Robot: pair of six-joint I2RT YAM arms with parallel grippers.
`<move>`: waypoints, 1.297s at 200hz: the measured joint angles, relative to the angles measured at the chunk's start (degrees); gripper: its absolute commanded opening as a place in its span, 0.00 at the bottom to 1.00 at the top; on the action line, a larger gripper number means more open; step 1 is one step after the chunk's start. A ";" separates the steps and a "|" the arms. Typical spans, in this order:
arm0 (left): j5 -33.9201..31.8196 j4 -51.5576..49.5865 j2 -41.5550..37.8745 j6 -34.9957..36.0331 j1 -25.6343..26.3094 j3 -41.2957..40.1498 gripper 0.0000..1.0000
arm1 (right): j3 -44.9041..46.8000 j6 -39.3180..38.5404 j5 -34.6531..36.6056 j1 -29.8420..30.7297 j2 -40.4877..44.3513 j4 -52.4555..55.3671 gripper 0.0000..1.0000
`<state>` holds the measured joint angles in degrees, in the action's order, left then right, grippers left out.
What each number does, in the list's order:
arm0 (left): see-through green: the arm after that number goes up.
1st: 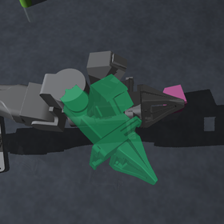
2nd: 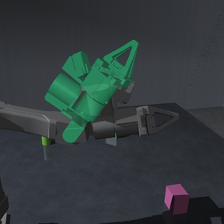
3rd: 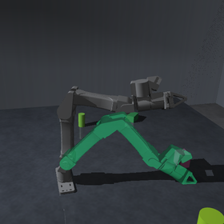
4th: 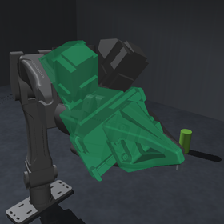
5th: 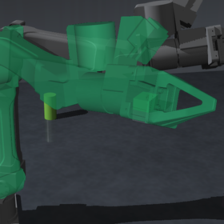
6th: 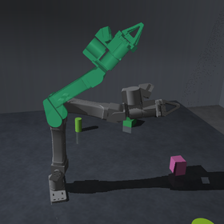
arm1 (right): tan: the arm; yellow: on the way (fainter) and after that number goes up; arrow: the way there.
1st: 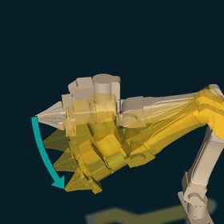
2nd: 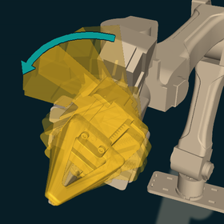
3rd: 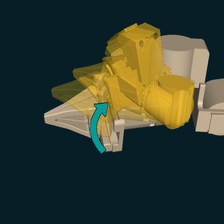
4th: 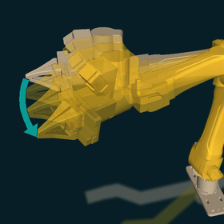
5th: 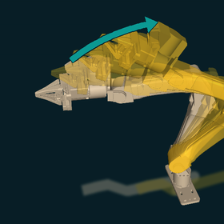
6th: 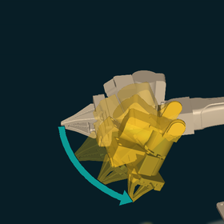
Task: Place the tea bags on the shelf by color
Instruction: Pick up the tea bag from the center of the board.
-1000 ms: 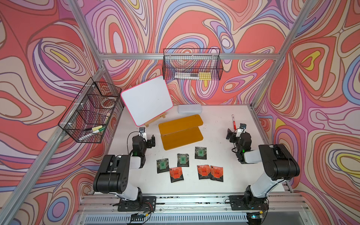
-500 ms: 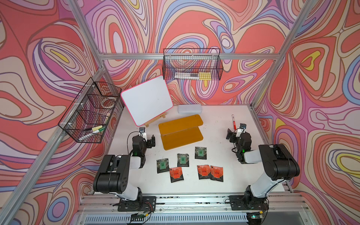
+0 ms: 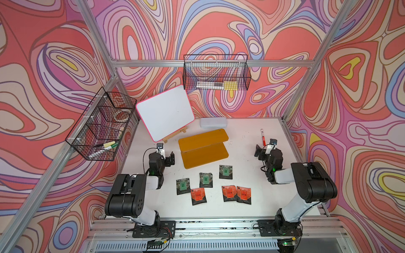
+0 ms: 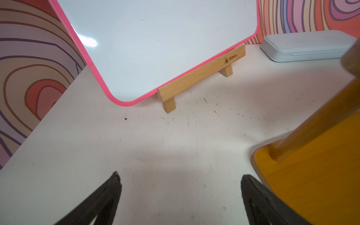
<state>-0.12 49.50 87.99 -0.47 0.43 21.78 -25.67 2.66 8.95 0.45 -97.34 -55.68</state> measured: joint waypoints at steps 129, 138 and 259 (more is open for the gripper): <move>-1.27 -0.09 0.00 -0.26 0.02 0.00 0.99 | 0.00 0.02 -0.17 0.00 0.00 0.00 0.98; -2.54 0.15 -0.04 -0.74 0.02 -0.11 0.99 | 0.00 0.02 -0.24 0.00 0.00 -0.04 0.98; -6.01 -26.80 -38.38 -14.25 0.02 0.63 0.99 | -12.98 7.39 -1.27 -0.02 20.52 33.48 0.98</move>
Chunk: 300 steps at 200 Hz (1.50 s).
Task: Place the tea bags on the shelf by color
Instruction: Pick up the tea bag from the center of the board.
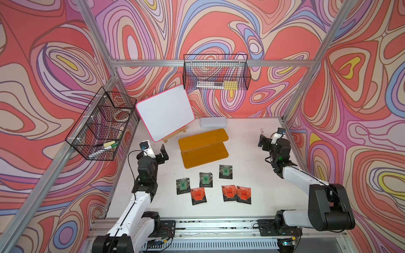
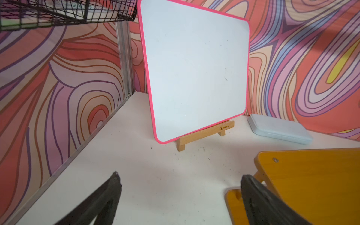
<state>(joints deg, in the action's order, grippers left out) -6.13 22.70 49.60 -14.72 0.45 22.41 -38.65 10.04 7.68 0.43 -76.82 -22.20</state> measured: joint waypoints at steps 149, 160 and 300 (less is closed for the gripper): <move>27.17 -30.42 -8.24 -21.49 6.93 2.14 0.99 | -5.38 13.55 -35.95 4.63 1.90 33.57 0.97; 27.43 -31.43 -8.46 -21.92 9.40 2.19 0.99 | -5.38 14.58 -36.39 7.19 1.90 33.70 0.95; 17.05 -27.65 6.80 -27.85 31.50 2.34 0.67 | -2.29 24.63 -35.56 20.59 -2.16 28.50 0.83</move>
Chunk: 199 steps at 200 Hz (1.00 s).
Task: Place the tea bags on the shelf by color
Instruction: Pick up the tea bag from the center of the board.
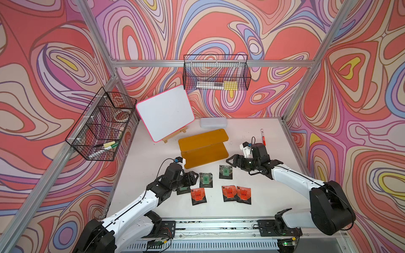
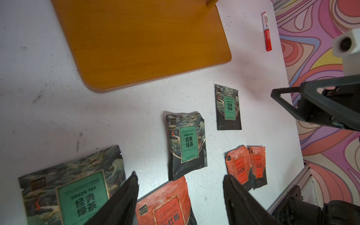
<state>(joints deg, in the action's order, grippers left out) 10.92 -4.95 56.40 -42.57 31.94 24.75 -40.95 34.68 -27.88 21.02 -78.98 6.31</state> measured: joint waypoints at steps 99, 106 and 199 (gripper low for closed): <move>-2.62 7.19 12.66 -0.17 3.48 1.84 0.56 | 1.57 1.42 1.36 1.33 -0.81 -2.21 0.76; -2.78 7.72 13.31 -0.20 3.65 1.84 0.55 | 1.70 1.46 1.46 1.36 -0.81 -2.21 0.76; -4.11 11.41 18.88 -0.44 4.90 3.06 0.51 | 1.51 2.75 -0.28 7.91 -2.93 -2.73 0.39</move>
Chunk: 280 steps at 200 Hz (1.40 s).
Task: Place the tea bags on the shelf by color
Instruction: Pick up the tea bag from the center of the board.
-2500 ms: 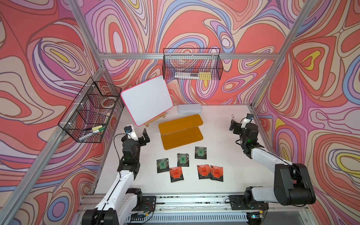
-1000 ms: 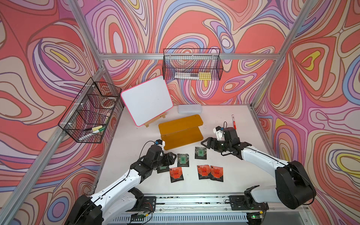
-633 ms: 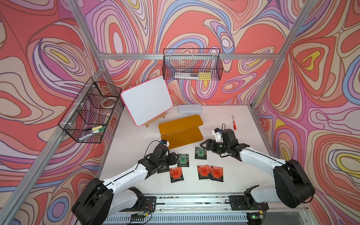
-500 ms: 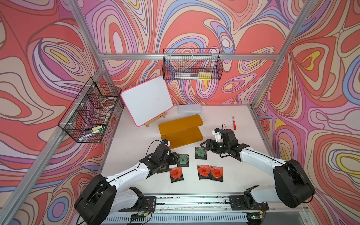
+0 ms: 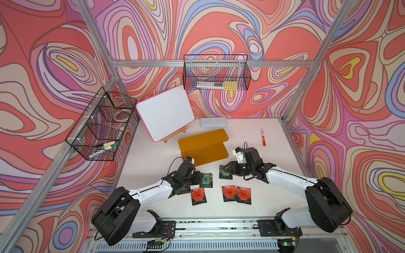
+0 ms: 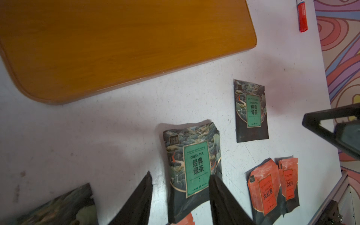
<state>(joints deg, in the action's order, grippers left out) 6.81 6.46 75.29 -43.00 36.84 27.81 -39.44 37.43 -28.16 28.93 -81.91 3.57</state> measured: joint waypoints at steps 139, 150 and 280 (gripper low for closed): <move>0.07 1.84 4.92 -0.17 1.49 0.20 0.50 | -2.91 7.34 3.91 11.93 -12.59 -4.44 0.21; 0.07 1.92 5.22 -0.17 1.49 0.28 0.50 | -3.10 7.72 4.35 11.96 -13.35 -4.46 0.20; 0.79 4.35 7.30 -0.59 1.51 0.48 0.42 | -4.94 10.64 6.05 12.41 -18.03 -7.50 0.17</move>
<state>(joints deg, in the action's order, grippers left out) 7.60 10.81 82.59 -43.59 38.35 28.29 -44.38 48.07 -22.11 41.34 -99.94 -3.92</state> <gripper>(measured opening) 0.440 0.170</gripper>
